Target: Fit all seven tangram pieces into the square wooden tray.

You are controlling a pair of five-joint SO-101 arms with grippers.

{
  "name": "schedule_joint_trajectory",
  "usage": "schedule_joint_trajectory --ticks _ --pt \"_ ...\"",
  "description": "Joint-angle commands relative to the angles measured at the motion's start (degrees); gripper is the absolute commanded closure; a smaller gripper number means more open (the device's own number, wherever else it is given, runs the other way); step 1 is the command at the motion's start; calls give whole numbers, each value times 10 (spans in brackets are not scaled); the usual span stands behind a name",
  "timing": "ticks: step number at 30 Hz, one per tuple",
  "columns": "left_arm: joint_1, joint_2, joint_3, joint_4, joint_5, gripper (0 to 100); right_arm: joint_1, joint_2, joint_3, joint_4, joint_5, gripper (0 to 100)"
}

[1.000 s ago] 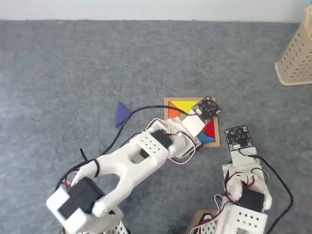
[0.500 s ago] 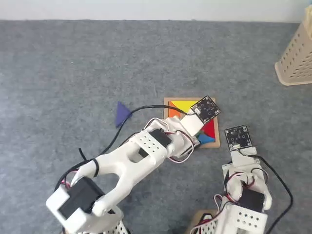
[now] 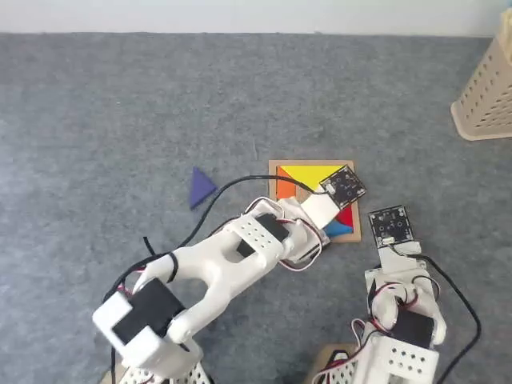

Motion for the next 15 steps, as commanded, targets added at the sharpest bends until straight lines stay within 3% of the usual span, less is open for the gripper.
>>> schedule_joint_trajectory --ticks 1,15 --pt "-4 -5 -24 -11 -5 823 7 -7 11 6 4 991" --pt "-34 -6 -37 -11 -9 823 7 -7 11 6 4 991"
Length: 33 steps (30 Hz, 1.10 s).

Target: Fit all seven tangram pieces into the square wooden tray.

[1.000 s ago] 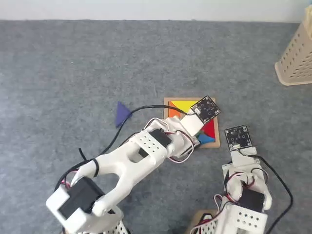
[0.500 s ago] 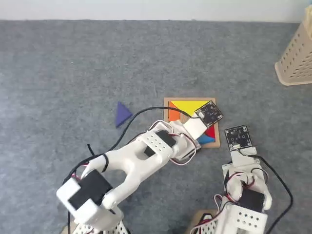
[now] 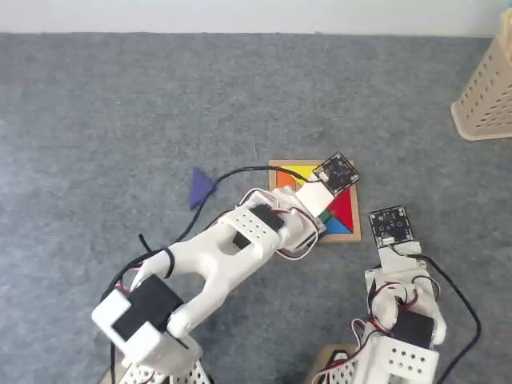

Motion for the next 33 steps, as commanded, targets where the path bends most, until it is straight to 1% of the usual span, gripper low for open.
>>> schedule_joint_trajectory --ticks 1,4,6,8,11,14,17,19,22,24,27,30,33 --pt "-6 -13 -17 -7 -5 823 7 -7 11 6 4 991" --pt "-18 -36 -22 25 -3 823 7 -7 11 6 4 991" --pt "-43 -67 -17 43 -1 823 7 -7 11 6 4 991" --pt "-91 -94 -17 59 14 823 7 -7 11 6 4 991" --pt "-191 -118 -18 71 57 823 7 -7 11 6 4 991" --pt "-280 -120 -22 88 69 823 7 -7 11 6 4 991" --pt "-337 -120 -17 97 70 823 6 -7 11 6 4 991" --pt "-358 -120 -19 102 70 823 5 -7 11 6 4 991" --pt "-358 -120 -17 102 69 822 5 -8 11 6 4 991" --pt "-332 -120 -17 102 69 822 7 -8 11 6 4 991" --pt "-275 -120 -16 104 68 822 7 -8 11 6 4 991" --pt "-204 -120 -14 105 67 822 7 -8 11 6 4 991" --pt "-148 -120 -14 83 67 822 7 -8 11 6 4 991"
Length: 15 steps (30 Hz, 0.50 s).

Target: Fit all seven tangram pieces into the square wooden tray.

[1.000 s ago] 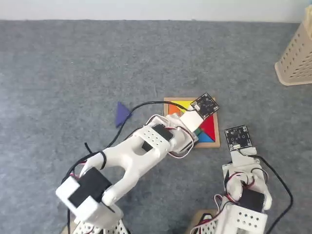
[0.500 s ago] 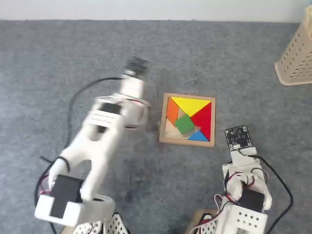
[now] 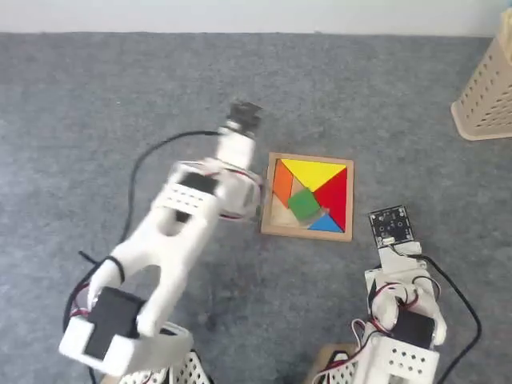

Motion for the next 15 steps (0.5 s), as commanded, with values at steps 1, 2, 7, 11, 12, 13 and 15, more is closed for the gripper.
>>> schedule_joint_trajectory --ticks 1,2,7,11,12,13,15 --pt "61 -30 -9 -36 5 822 7 -8 11 6 4 991" --pt "70 -29 -4 -56 5 822 7 -8 11 6 4 991" --pt "78 37 -4 -149 5 822 8 -8 11 6 4 991" --pt "77 109 -42 -149 5 822 8 -8 11 6 4 991" --pt "77 119 -51 -140 5 822 8 -8 11 6 4 991" --pt "79 124 -57 -130 5 822 8 -8 11 6 4 991" --pt "82 122 -63 -115 5 822 8 -8 11 6 4 991"
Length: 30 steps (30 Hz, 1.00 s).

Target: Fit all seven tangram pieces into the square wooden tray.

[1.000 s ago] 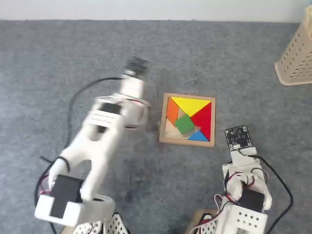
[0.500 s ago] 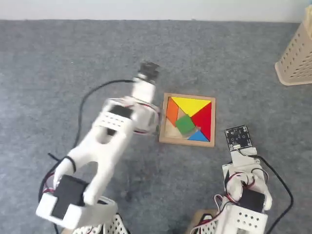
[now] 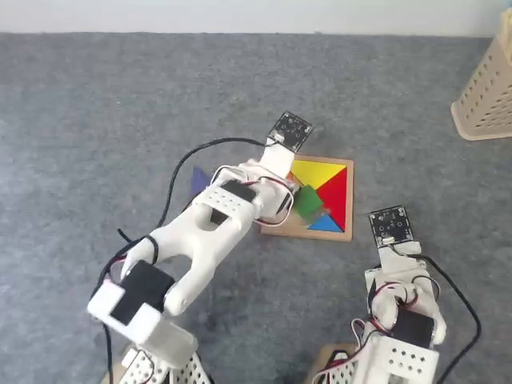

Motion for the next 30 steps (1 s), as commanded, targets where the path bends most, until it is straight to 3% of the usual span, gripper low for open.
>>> schedule_joint_trajectory --ticks 1,15,20,30 --pt "11 -4 -22 18 3 822 8 -8 11 6 4 991" --pt "19 -6 -15 44 -18 823 8 -8 11 6 4 991" --pt "22 -67 -5 40 -17 823 8 -8 11 6 4 991" --pt "25 -85 41 -107 7 823 8 -8 11 6 4 991"
